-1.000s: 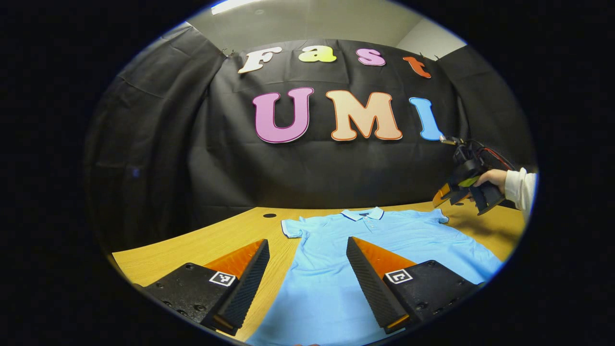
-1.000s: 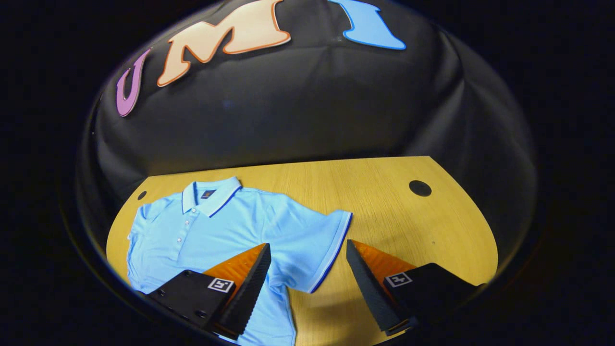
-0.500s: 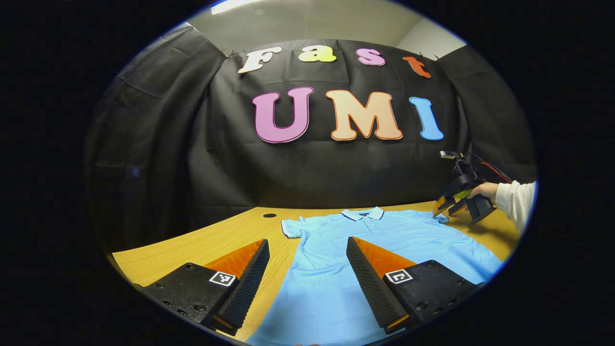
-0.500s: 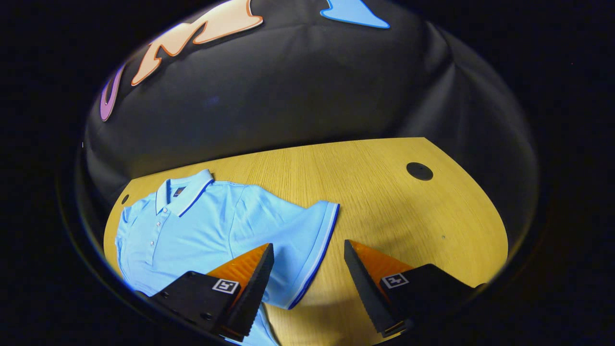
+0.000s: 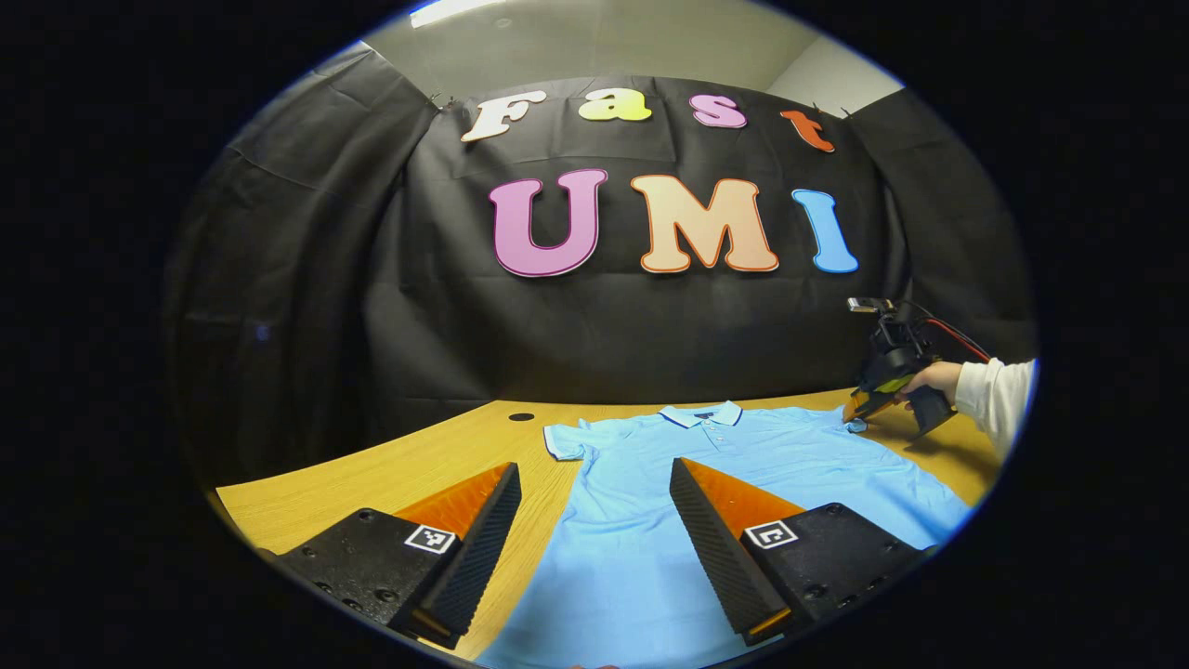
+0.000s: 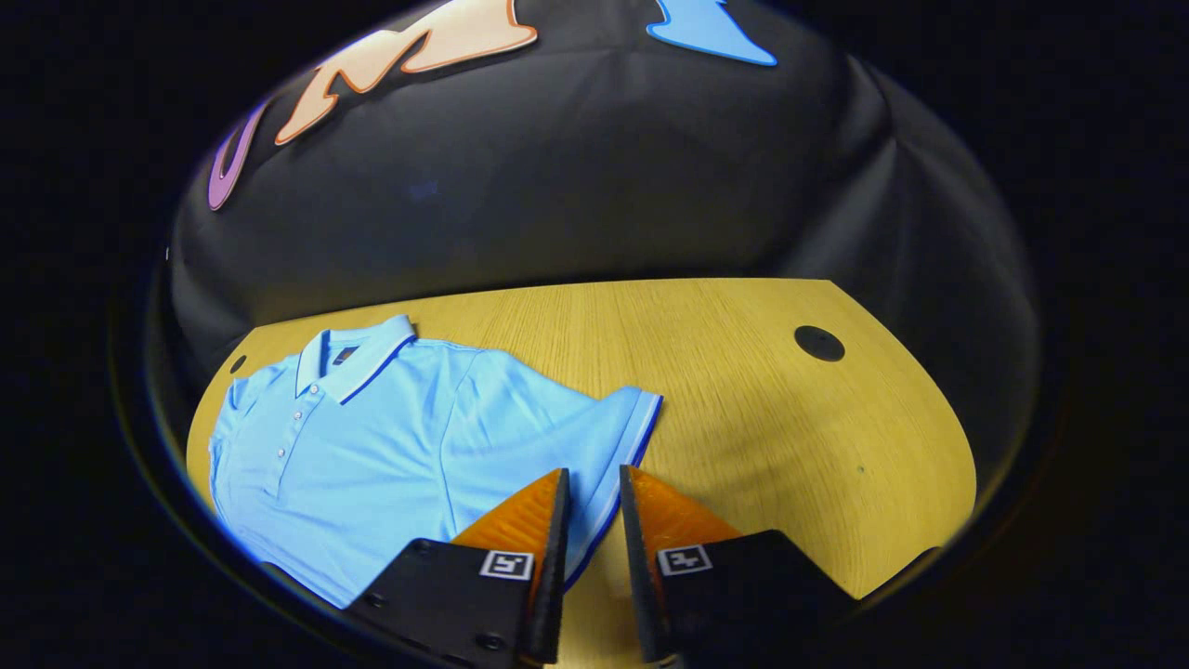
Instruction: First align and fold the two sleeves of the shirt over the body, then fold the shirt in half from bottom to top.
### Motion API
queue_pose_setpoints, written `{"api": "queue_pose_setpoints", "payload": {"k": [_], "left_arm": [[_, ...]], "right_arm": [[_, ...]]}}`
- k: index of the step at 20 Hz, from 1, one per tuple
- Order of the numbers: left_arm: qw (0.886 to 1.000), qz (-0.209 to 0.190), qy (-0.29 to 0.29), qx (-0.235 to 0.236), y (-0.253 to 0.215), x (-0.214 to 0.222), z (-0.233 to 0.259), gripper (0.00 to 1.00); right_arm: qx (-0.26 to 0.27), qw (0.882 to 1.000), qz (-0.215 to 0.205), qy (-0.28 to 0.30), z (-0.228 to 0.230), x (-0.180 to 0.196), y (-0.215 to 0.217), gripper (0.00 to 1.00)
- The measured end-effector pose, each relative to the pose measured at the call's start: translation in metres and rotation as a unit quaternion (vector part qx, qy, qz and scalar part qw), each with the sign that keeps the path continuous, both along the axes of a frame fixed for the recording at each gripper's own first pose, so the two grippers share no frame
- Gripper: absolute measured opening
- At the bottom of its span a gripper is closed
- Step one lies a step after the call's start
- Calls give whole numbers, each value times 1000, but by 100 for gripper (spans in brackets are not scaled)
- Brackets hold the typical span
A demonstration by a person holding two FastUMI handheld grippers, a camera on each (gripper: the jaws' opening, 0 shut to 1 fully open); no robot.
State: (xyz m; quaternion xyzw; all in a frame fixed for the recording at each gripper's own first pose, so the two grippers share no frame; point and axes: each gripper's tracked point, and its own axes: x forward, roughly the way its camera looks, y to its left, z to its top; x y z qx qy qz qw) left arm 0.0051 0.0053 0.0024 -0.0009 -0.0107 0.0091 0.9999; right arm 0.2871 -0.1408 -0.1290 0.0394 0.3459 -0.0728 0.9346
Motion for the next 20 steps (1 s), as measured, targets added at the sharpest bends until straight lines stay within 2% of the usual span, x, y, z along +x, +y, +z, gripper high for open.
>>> {"api": "queue_pose_setpoints", "payload": {"k": [1,2,3,5,8,11,15,20], "left_arm": [[1000,0,0,0,1,0,0,96],[1000,0,0,-1,1,0,0,96],[1000,0,0,-1,0,0,0,96],[1000,0,0,-2,0,0,-1,96],[1000,0,0,-1,0,0,1,97],[1000,0,0,-1,0,0,0,96],[1000,0,0,-1,0,0,0,96],[1000,0,0,-2,1,-1,0,96]], "right_arm": [[-4,1000,1,0,0,0,1,29],[-10,1000,3,0,0,0,2,17],[-9,1000,10,-2,1,0,4,16],[-14,1000,14,-3,2,-1,5,6],[-22,1000,15,-8,5,0,8,6],[-12,999,26,-39,23,8,25,5],[3,993,71,-90,51,13,65,6],[42,987,122,-94,50,5,119,6]]}}
